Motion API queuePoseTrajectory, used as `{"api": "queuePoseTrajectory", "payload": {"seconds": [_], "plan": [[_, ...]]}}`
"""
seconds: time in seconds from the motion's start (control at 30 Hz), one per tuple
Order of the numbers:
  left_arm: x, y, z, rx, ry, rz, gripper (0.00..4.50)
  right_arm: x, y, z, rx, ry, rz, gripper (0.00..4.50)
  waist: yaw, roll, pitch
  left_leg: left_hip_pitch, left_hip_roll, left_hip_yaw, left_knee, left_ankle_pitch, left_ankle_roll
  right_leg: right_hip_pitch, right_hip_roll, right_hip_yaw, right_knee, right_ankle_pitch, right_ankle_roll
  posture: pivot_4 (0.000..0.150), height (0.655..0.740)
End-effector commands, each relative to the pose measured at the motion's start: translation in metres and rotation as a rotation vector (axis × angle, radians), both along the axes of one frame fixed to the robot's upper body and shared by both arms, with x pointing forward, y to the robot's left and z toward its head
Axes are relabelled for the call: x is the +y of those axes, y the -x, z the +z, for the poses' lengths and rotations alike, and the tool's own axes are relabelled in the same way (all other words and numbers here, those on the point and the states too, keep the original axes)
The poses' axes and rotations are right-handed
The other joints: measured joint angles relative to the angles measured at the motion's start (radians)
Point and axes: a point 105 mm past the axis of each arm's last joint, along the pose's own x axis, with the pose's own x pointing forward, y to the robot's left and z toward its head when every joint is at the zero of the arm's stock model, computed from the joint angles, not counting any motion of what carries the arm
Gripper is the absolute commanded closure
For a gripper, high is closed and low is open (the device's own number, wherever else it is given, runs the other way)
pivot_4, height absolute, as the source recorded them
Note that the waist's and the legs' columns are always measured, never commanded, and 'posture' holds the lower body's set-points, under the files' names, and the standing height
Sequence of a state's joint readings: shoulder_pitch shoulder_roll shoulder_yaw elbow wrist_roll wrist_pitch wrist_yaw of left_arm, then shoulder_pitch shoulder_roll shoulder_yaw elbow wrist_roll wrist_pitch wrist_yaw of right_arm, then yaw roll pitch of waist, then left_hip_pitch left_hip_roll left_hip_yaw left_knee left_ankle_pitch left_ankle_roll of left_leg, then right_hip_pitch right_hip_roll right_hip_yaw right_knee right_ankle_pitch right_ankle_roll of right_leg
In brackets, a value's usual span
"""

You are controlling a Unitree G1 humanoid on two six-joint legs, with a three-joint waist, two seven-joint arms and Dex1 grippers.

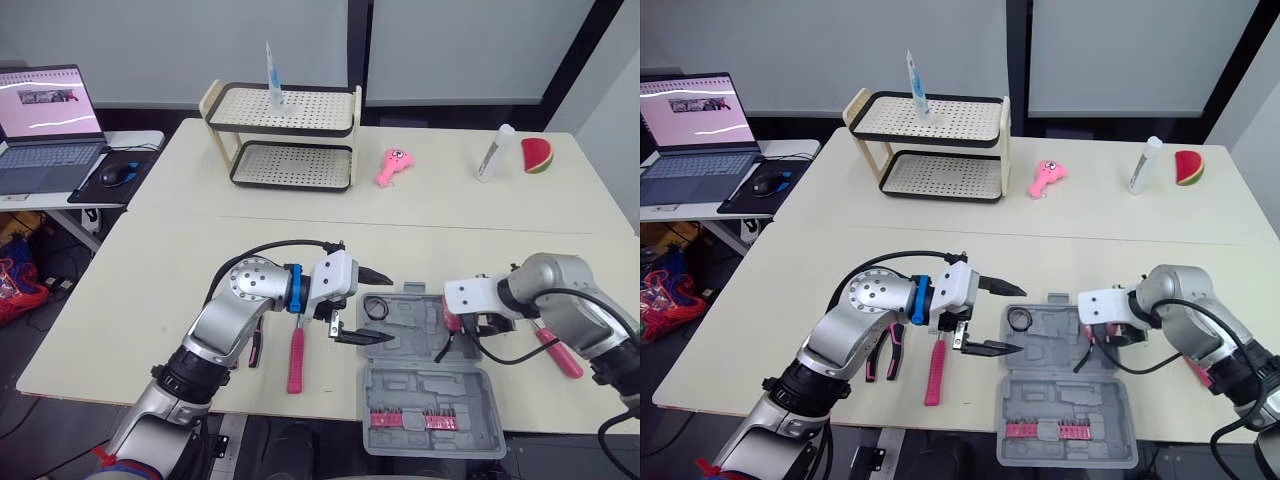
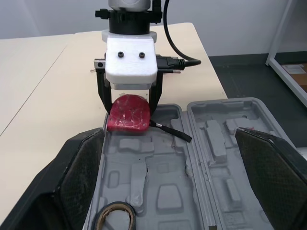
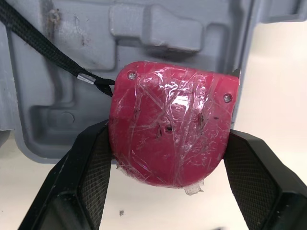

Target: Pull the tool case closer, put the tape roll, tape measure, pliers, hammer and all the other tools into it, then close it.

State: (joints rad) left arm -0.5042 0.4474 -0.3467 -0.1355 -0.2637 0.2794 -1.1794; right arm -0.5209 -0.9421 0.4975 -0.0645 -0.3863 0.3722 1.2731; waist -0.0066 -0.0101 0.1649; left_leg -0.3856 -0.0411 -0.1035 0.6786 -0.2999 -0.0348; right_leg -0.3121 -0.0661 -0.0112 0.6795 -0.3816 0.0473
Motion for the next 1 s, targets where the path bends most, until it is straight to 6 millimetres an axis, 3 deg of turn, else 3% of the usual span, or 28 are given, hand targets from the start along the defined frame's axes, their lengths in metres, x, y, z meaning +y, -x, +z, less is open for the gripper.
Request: {"api": "queuePoseTrajectory", "payload": {"seconds": [0.03, 0.5, 0.53, 0.6, 0.8, 0.87, 0.93, 1.0], "plan": [[-0.001, 0.001, 0.004, -0.023, 0.01, -0.007, 0.0, 0.003, -0.001, 0.003, -0.019, 0.01, 0.028, 1.37, 0.0, 0.0, 0.0, 0.0, 0.0, 0.0, 0.0, 0.0, 0.0, 0.0, 0.0, 0.0, 0.0, 0.0, 0.0, 0.15, 0.74], [-0.001, 0.002, 0.001, -0.017, 0.005, 0.0, 0.0, 0.007, -0.007, -0.004, -0.025, 0.006, 0.029, 1.37, 0.0, 0.0, 0.0, 0.0, 0.0, 0.0, 0.0, 0.0, 0.0, 0.0, 0.0, 0.0, 0.0, 0.0, 0.0, 0.15, 0.74], [-0.001, 0.002, 0.001, -0.017, 0.005, 0.0, 0.0, 0.009, -0.008, -0.001, -0.03, -0.002, 0.029, 0.66, 0.0, 0.0, 0.0, 0.0, 0.0, 0.0, 0.0, 0.0, 0.0, 0.0, 0.0, 0.0, 0.0, 0.0, 0.0, 0.15, 0.74], [0.0, 0.001, 0.001, -0.016, 0.005, -0.001, 0.0, 0.011, -0.008, 0.007, -0.042, -0.01, 0.039, 0.02, -0.001, 0.0, 0.0, 0.0, 0.0, 0.0, 0.0, 0.0, 0.0, 0.0, 0.0, 0.0, 0.0, 0.0, 0.0, 0.15, 0.74], [-0.001, 0.0, 0.001, -0.018, 0.006, -0.002, 0.0, 0.018, -0.008, 0.038, -0.09, -0.04, 0.06, 0.02, -0.002, 0.0, 0.0, 0.0, 0.0, 0.0, 0.0, 0.0, 0.0, 0.0, 0.0, 0.0, 0.0, 0.0, 0.0, 0.15, 0.74], [-0.002, -0.001, 0.002, -0.021, 0.009, -0.004, 0.0, 0.019, -0.003, 0.057, -0.106, -0.075, 0.063, 0.02, -0.001, 0.0, 0.0, 0.0, 0.0, 0.0, 0.0, 0.0, 0.0, 0.0, 0.0, 0.0, 0.0, 0.0, 0.0, 0.15, 0.74], [-0.003, -0.001, 0.003, -0.025, 0.016, -0.008, 0.0, 0.021, 0.008, 0.07, -0.088, -0.136, 0.079, 0.02, 0.001, 0.0, 0.0, 0.0, 0.0, -0.001, 0.0, 0.0, 0.0, -0.001, 0.0, 0.0, 0.0, 0.0, 0.0, 0.15, 0.74], [-0.003, -0.002, 0.005, -0.027, 0.021, -0.013, 0.0, 0.027, 0.012, 0.076, -0.104, -0.318, 0.046, 0.02, 0.004, 0.0, 0.0, -0.001, 0.0, -0.001, 0.0, 0.0, 0.0, 0.0, 0.0, -0.001, -0.001, 0.0, 0.0, 0.15, 0.74]]}}
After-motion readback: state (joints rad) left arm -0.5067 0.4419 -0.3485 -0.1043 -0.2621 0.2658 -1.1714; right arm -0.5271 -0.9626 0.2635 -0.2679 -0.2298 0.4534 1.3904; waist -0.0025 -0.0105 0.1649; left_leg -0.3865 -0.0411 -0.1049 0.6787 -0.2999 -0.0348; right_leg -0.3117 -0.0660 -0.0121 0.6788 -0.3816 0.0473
